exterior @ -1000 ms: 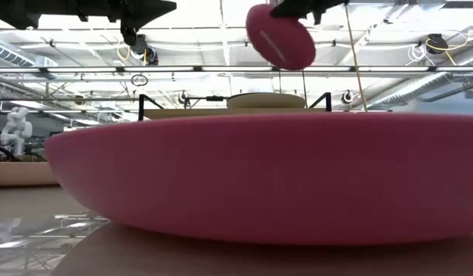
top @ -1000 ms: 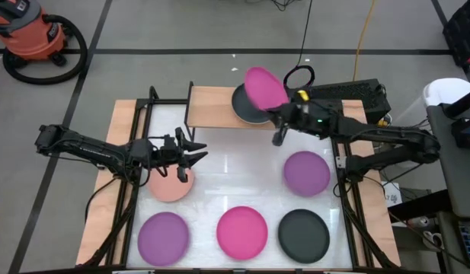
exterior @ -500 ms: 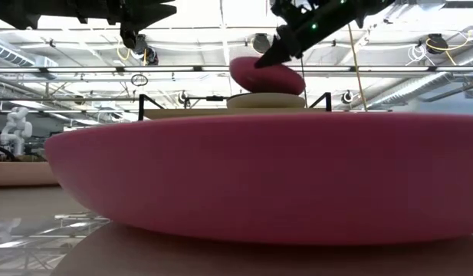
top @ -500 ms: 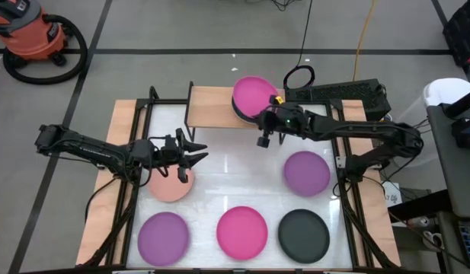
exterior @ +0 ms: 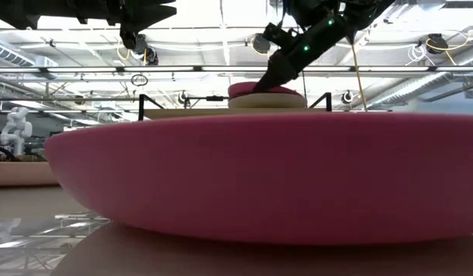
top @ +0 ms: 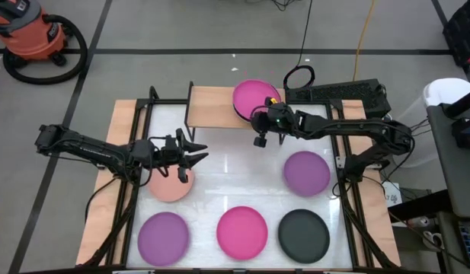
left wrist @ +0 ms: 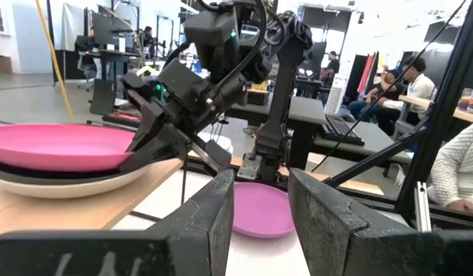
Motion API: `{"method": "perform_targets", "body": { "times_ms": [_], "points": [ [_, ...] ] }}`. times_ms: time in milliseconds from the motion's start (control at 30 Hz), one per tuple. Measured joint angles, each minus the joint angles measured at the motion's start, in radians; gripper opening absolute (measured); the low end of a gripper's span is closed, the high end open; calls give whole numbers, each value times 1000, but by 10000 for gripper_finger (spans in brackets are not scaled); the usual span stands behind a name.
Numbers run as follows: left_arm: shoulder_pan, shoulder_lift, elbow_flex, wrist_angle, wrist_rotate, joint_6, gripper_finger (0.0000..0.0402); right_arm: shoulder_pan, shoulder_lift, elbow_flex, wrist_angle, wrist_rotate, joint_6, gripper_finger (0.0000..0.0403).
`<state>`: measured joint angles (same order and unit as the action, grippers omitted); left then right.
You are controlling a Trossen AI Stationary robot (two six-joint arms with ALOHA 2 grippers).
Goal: Place and stack plates onto a shelf
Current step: Stack the top pink plate on top of the black plate on the shelf
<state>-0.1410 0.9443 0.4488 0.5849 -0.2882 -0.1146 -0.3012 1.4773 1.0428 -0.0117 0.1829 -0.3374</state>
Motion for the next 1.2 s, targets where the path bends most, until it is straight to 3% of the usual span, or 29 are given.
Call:
{"method": "perform_targets", "body": {
  "times_ms": [600,1200],
  "points": [
    [0,0,0,-8,0,-1,129,0,-58,0,-147,-2,65,2],
    [0,0,0,-13,0,0,129,0,-57,-2,-128,0,93,91]
  ]
}}
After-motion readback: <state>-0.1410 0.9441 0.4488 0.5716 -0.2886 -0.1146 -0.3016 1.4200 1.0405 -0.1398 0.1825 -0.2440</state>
